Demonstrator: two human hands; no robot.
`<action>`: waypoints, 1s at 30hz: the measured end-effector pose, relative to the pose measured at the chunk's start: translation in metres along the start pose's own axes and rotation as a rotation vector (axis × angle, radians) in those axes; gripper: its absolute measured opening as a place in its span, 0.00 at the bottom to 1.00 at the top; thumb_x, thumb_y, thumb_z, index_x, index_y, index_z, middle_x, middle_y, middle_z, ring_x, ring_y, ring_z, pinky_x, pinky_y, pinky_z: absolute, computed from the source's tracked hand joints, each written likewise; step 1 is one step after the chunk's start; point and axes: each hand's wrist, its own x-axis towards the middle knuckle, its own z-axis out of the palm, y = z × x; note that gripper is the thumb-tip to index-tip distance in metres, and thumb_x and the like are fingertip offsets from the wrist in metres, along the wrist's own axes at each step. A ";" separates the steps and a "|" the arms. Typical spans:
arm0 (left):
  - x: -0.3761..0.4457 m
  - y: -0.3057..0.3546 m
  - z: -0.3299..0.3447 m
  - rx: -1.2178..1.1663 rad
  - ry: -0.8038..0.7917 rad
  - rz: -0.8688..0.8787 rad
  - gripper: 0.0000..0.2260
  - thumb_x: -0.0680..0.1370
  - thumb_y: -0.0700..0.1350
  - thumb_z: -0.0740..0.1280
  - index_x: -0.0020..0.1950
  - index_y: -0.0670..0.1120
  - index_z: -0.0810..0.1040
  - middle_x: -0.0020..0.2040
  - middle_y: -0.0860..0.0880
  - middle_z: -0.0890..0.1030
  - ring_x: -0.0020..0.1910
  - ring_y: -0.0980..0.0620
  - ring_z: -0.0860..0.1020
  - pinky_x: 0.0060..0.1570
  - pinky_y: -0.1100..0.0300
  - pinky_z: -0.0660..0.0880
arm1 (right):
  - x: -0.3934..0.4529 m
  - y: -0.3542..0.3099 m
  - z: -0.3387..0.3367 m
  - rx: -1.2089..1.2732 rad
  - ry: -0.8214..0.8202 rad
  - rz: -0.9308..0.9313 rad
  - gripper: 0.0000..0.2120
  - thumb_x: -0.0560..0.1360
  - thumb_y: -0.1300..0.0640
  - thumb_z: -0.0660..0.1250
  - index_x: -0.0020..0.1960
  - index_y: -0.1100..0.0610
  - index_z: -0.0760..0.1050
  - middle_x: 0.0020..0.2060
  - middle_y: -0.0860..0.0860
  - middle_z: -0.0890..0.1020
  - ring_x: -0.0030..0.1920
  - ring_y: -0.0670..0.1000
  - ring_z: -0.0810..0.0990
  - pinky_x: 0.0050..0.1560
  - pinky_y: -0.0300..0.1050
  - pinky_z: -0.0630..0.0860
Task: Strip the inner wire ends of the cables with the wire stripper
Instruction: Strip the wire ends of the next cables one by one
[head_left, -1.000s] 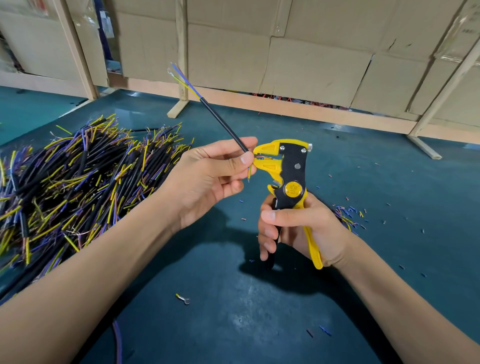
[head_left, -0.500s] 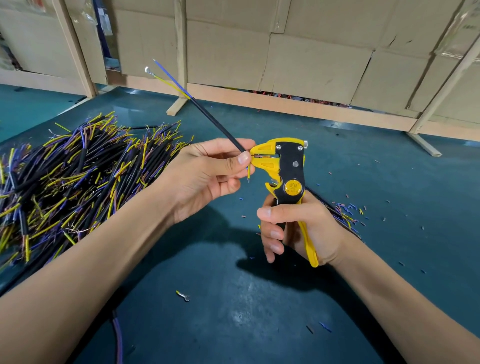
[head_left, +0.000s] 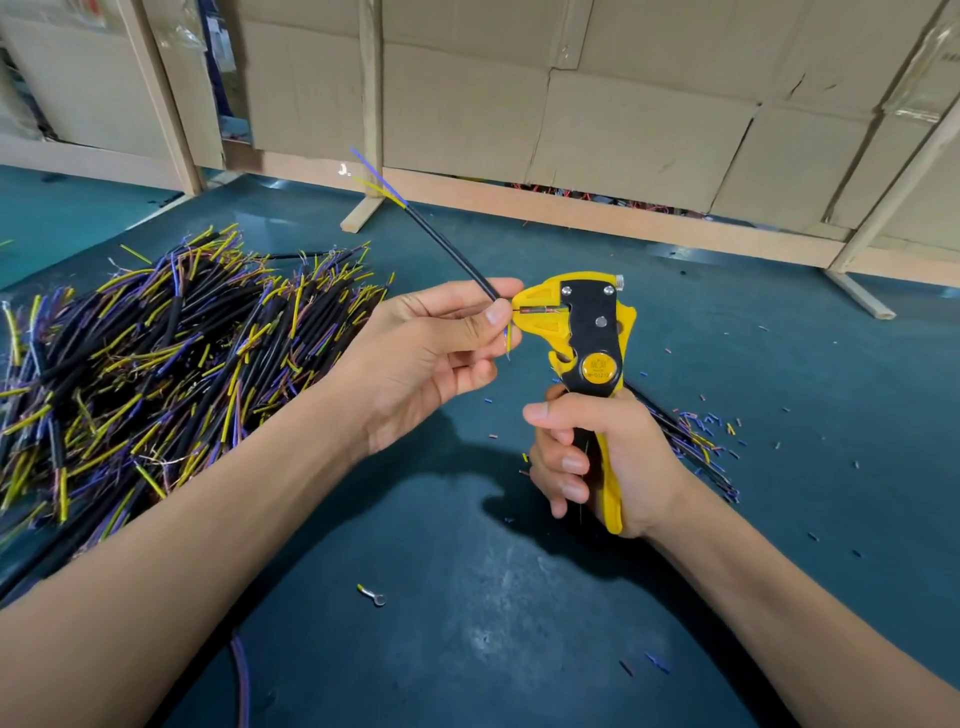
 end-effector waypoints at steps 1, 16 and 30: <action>0.000 0.001 0.000 -0.002 -0.006 -0.002 0.10 0.74 0.40 0.71 0.54 0.43 0.85 0.38 0.47 0.82 0.36 0.54 0.78 0.35 0.64 0.73 | 0.000 0.000 0.000 0.002 -0.001 -0.001 0.16 0.70 0.60 0.68 0.29 0.55 0.65 0.21 0.51 0.64 0.17 0.50 0.62 0.24 0.41 0.71; 0.010 -0.001 0.010 -0.292 0.147 -0.048 0.10 0.80 0.31 0.61 0.51 0.44 0.77 0.42 0.47 0.80 0.33 0.56 0.76 0.30 0.64 0.67 | -0.001 0.010 0.004 0.075 0.065 -0.142 0.15 0.68 0.56 0.72 0.31 0.57 0.67 0.22 0.53 0.66 0.20 0.53 0.65 0.28 0.46 0.74; 0.003 -0.010 0.006 -0.039 0.078 0.112 0.08 0.78 0.41 0.68 0.55 0.42 0.83 0.44 0.49 0.83 0.43 0.54 0.81 0.40 0.61 0.75 | 0.005 0.012 0.008 0.224 0.047 -0.195 0.10 0.73 0.55 0.72 0.40 0.61 0.78 0.32 0.59 0.73 0.32 0.59 0.74 0.41 0.60 0.79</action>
